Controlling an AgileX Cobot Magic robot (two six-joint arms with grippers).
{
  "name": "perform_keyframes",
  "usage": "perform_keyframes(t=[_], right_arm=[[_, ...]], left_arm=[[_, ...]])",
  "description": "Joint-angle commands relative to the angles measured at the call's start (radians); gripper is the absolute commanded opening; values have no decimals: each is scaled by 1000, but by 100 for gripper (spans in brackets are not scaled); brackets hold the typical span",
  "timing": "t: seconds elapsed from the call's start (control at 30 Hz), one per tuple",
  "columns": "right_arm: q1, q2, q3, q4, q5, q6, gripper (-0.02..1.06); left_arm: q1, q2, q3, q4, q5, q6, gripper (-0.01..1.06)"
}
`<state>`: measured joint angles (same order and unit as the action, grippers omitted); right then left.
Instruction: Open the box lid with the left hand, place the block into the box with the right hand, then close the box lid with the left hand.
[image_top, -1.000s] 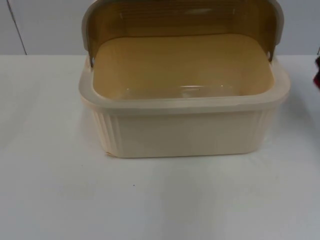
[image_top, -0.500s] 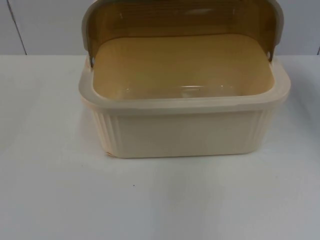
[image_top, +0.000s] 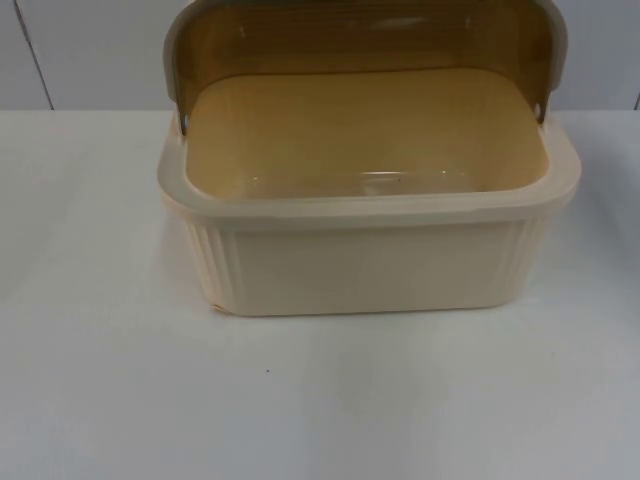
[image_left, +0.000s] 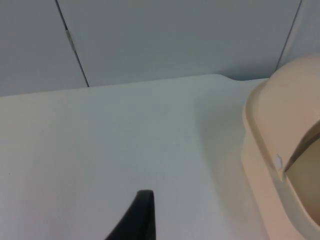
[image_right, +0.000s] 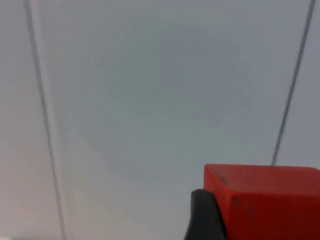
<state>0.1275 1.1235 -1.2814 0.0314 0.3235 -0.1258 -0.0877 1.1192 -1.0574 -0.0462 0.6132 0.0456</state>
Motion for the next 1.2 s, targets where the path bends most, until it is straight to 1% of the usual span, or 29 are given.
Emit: perform_keyframes(t=[0.0,0.07,0.13,0.17,0.23,0.3,0.33,0.4,0.43,0.47,0.5,0.57,0.63,0.77,0.87,0.93,1.07,1.17], right_arm=[[28,-18,38,3,-38,6,0],[103,-27,121,-1,-78,6,0],[178,-27,183,-1,-148,6,0],[178,-27,183,-1,-148,6,0],[246,-17,238,-1,-212,6,0],[303,15,262,1,-240,18,0],[303,15,262,1,-240,18,0],[338,68,268,1,-253,35,0],[356,109,268,1,-282,37,0],[362,140,268,1,-305,40,0],[362,140,268,1,-305,40,0],[362,197,268,1,-362,42,0],[362,256,268,5,-391,42,0],[362,332,268,-2,-393,40,0],[362,377,268,-2,-417,36,0],[374,419,268,-2,-437,32,0],[410,471,268,-2,-448,28,0],[438,539,268,4,-517,24,0]], left_arm=[[-3,-1,5,-2,-14,0,104],[-3,-1,5,-2,-14,0,104],[-3,-1,5,-2,-14,0,104],[-3,-1,5,-2,-14,0,104],[-3,-1,5,-2,-14,0,104],[-3,-1,5,-2,-14,0,104],[-3,-1,5,-2,-14,0,104],[-3,-1,5,-2,-14,0,104],[-3,-1,5,-2,-14,0,104],[-3,-1,5,-2,-14,0,104],[-3,-1,5,-2,-14,0,104],[-3,-1,5,-2,-14,0,104],[-3,-1,5,2,-8,0,104],[-3,-1,5,10,0,0,104],[-3,-1,5,10,0,0,104],[-3,-1,5,10,0,0,104],[-3,-1,5,10,2,0,104],[-3,-1,5,14,11,0,104]])
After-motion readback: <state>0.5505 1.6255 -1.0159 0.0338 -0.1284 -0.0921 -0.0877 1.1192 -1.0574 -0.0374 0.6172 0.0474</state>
